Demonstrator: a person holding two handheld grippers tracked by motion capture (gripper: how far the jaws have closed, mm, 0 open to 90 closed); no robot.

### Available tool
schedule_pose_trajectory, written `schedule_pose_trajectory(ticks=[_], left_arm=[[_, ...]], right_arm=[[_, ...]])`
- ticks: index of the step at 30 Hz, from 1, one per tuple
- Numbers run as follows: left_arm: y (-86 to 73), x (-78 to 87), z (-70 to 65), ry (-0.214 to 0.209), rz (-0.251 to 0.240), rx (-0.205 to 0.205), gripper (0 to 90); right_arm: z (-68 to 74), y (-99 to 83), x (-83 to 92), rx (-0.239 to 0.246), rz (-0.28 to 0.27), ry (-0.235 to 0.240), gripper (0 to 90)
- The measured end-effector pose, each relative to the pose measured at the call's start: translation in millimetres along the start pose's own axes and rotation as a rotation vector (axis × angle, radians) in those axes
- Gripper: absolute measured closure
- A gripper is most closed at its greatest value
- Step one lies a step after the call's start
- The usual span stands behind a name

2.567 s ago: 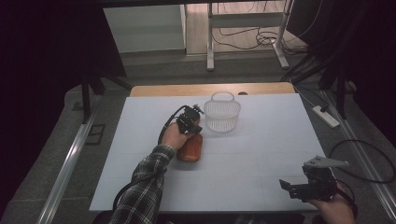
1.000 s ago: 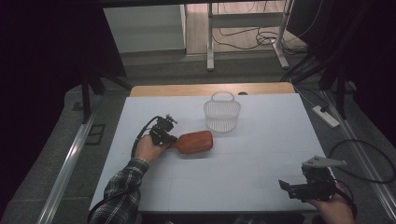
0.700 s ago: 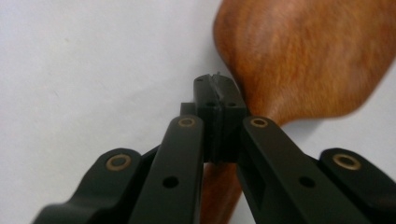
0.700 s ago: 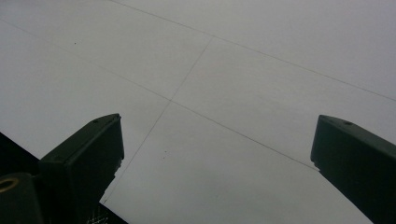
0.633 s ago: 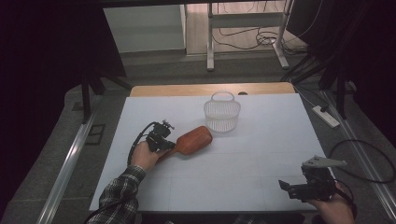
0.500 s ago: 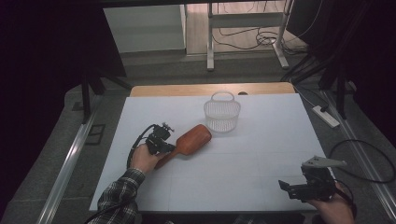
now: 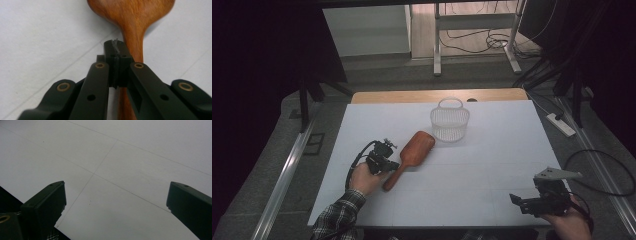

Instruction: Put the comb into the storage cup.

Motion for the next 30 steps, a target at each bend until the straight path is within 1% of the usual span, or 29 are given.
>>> schedule_pose_trajectory(ticks=[3,9,12,13,14,15,16,17,20,21,25,28,30], left_arm=[[-2.8,1.0,-4.1,-0.007,-0.004,0.005,89.0],[-3.0,2.4,-3.3,-0.007,-0.012,0.015,88.9],[-0.6,9.9,-3.2,-0.004,-0.051,0.018,88.8],[-0.6,9.9,-3.2,-0.004,-0.051,0.018,86.3],[0.4,14.7,-4.4,-0.008,-0.075,0.017,85.3],[0.4,14.7,-4.4,-0.008,-0.075,0.017,84.1],[0.7,18.2,-5.8,-0.011,-0.089,0.016,84.1],[0.7,20.3,-7.0,-0.014,-0.098,0.018,80.9],[0.2,24.4,-10.0,-0.023,-0.116,0.011,75.4],[-0.1,25.6,-10.7,-0.020,-0.122,0.013,71.4],[-1.1,29.2,-14.6,-0.027,-0.137,0.010,63.8],[-2.2,31.9,-15.8,-0.014,-0.143,0.012,55.0],[-2.5,33.5,-16.4,-0.017,-0.151,0.013,50.9]], right_arm=[[0.3,0.1,-0.2,0.002,0.000,0.000,2.6],[0.7,0.3,-0.6,0.007,0.001,0.001,2.6],[0.8,0.5,-0.3,0.007,-0.001,0.002,2.6],[0.8,0.5,-0.3,0.007,-0.001,0.002,2.6],[0.7,0.5,-0.2,0.005,-0.002,0.002,2.6],[0.7,0.5,-0.2,0.005,-0.002,0.002,2.6],[0.7,0.5,-0.2,0.006,-0.002,0.002,2.6],[0.7,0.5,-0.2,0.006,-0.002,0.002,2.6],[0.8,0.6,-0.1,0.007,-0.003,0.001,2.6],[0.7,0.7,0.0,0.006,-0.003,0.000,2.6],[0.7,0.8,0.1,0.006,-0.004,-0.001,2.6],[0.8,0.8,0.3,0.007,-0.005,-0.001,2.6],[0.8,0.8,0.3,0.007,-0.006,-0.001,2.6]])
Point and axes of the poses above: each handheld gripper's, and its own axes: x roughly backward along the jaws, y roughly out of its top, z roughly to its left, the point moved 10 cm from there along -x, roughly forward along the jaws, and after that the axes turned 8 degrees about -y, right-handed, at the moved point
